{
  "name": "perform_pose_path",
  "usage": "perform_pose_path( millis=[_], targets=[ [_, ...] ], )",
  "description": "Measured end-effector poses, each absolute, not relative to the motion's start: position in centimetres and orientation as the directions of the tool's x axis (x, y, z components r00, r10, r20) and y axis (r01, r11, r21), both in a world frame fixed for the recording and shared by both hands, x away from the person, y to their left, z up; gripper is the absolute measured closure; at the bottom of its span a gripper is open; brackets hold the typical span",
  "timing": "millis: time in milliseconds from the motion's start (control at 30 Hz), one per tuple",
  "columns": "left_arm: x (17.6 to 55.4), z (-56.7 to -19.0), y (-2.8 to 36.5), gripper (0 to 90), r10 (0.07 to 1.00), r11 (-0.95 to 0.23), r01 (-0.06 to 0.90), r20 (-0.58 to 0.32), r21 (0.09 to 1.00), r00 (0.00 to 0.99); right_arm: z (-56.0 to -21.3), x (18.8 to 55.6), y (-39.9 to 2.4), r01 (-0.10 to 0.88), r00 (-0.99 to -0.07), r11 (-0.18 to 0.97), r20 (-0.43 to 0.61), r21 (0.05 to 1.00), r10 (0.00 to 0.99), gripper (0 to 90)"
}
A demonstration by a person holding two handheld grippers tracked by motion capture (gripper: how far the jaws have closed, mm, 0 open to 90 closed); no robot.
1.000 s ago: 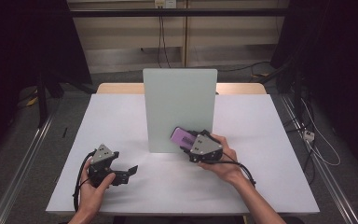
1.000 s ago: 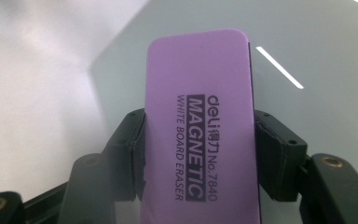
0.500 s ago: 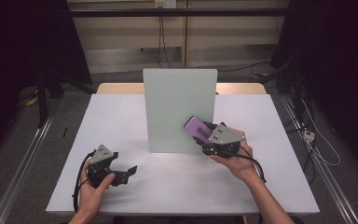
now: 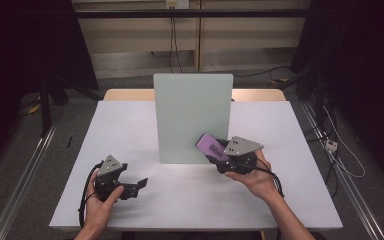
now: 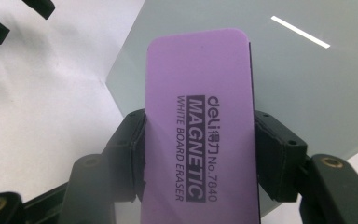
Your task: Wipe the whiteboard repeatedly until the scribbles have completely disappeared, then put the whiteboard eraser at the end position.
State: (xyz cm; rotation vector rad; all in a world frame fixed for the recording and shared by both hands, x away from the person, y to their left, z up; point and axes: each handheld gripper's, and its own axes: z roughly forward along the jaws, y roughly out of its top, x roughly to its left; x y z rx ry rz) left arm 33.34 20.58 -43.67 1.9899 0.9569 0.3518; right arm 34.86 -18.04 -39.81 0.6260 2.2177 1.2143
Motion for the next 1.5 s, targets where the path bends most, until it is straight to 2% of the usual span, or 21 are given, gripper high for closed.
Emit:
perform_pose_path(
  millis=[333, 633, 800, 1067, 1500],
  targets=[
    [33.4, -43.8, 20.8, 7.0, 0.735, -0.318, 0.497, -0.121, 0.807, 0.667, -39.6, 35.0, -17.4, 0.254, -0.805, 0.524, -0.122, 0.813, 0.580, 42.2],
    [33.3, -43.5, 20.8, 7.0, 0.737, -0.321, 0.485, -0.107, 0.813, 0.667, -40.0, 34.8, -16.6, 0.311, -0.841, 0.540, -0.039, 0.782, 0.540, 42.2],
    [33.0, -43.4, 20.4, 6.6, 0.738, -0.354, 0.470, -0.066, 0.809, 0.671, -40.1, 34.5, -16.1, 0.318, -0.854, 0.564, -0.028, 0.762, 0.519, 42.2],
    [33.1, -43.5, 20.6, 6.5, 0.742, -0.342, 0.477, -0.079, 0.810, 0.666, -40.2, 34.0, -14.8, 0.322, -0.891, 0.628, 0.004, 0.709, 0.453, 42.2],
    [33.1, -43.5, 20.6, 6.0, 0.748, -0.339, 0.476, -0.075, 0.811, 0.660, -41.3, 33.8, -13.1, 0.345, -0.911, 0.686, 0.051, 0.641, 0.410, 42.1]
  ],
)
